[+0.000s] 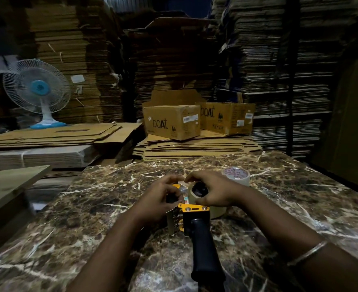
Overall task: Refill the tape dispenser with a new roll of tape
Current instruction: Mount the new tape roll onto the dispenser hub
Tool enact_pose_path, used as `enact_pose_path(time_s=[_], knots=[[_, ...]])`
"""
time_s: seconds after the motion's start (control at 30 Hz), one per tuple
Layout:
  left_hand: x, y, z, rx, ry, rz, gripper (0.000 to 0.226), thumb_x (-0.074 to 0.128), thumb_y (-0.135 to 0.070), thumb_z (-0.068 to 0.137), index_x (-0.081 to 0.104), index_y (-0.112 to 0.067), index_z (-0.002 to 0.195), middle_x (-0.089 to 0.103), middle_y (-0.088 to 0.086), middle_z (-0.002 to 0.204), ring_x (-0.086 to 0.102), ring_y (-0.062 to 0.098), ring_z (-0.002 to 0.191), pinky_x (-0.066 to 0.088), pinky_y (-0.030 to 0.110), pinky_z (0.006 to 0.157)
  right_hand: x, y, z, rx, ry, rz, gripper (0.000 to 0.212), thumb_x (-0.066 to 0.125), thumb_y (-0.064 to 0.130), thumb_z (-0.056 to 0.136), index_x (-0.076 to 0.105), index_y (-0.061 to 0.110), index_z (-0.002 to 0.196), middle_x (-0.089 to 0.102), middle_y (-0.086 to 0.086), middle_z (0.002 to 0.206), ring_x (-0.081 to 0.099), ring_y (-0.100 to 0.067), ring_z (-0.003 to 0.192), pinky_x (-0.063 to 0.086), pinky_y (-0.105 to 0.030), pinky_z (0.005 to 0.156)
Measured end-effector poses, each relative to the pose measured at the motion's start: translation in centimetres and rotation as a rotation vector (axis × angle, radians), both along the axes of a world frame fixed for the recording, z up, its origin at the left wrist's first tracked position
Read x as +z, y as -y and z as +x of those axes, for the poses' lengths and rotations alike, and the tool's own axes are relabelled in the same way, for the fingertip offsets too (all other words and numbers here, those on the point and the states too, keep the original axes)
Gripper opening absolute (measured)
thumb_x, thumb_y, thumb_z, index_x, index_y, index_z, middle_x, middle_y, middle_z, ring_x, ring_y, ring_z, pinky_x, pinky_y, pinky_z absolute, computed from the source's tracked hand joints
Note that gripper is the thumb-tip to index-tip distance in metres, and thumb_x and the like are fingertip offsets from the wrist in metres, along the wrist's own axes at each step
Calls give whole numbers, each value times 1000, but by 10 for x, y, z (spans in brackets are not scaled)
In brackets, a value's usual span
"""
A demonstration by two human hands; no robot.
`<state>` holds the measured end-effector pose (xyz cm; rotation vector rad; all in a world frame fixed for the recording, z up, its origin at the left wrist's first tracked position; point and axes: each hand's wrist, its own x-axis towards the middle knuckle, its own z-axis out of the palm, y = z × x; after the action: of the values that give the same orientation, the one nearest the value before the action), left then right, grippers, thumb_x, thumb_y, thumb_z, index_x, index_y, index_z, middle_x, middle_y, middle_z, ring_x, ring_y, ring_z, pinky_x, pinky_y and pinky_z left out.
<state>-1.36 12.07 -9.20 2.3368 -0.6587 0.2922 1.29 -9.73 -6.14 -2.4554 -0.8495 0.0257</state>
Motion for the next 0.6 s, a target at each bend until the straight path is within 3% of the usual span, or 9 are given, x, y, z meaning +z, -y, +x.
enact_pose_path(time_s=[0.27,0.5,0.6], knots=[[2,0,-3,-11,-31,-25,18,77,-11,82,72,-27,78,44,-17,136,45,-14,120,42,2,91,8,11,5,133,-173,13,65,72,4,80,51,25,138,53,-4,137,54,-22,124,48,-43,106],[1,-2,-2,-10,45,48,9,75,-10,84,74,-19,84,46,-10,133,44,-9,123,44,6,96,5,11,12,137,-176,-27,62,68,23,68,59,31,129,51,3,128,53,-18,118,49,-35,99],[-1,-2,1,6,51,19,8,76,-9,84,76,-16,84,45,-10,134,46,-7,124,45,7,94,-4,10,16,48,-84,-29,61,71,41,67,58,31,127,51,1,125,53,-19,117,51,-43,100]])
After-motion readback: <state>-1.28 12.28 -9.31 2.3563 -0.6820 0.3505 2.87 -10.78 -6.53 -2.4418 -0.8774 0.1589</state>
